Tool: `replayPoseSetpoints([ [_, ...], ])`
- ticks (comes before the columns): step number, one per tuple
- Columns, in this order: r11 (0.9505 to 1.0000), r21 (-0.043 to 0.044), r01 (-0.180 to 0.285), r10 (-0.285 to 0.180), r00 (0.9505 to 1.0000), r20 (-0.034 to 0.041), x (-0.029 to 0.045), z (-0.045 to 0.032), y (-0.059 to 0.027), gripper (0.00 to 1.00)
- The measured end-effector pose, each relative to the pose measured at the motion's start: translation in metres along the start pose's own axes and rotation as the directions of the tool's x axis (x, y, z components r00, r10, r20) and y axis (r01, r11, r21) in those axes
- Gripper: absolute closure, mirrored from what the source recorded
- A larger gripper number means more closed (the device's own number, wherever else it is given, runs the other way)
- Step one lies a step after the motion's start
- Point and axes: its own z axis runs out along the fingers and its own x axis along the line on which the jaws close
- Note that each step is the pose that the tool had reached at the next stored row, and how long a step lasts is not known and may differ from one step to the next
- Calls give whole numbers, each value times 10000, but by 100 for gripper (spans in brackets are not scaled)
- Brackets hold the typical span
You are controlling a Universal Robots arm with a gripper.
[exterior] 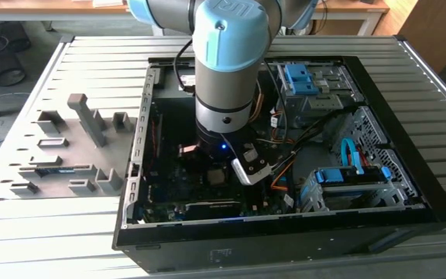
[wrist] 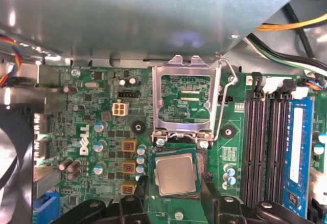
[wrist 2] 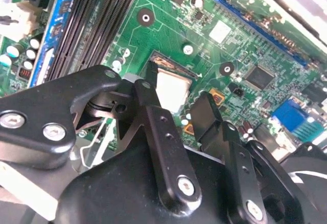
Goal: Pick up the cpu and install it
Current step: 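Place the cpu into insertion slot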
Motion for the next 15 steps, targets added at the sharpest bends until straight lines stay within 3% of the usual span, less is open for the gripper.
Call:
replayPoseSetpoints([
  [6, 9977, 30, 682, -683, 9977, 14, -7, 18, 0, 47],
  [11, 9928, 51, 1195, -1195, 9928, 24, -13, 24, 0, 47],
  [15, 9890, -15, 1478, -1477, 9890, 34, -29, 24, 0, 47],
])
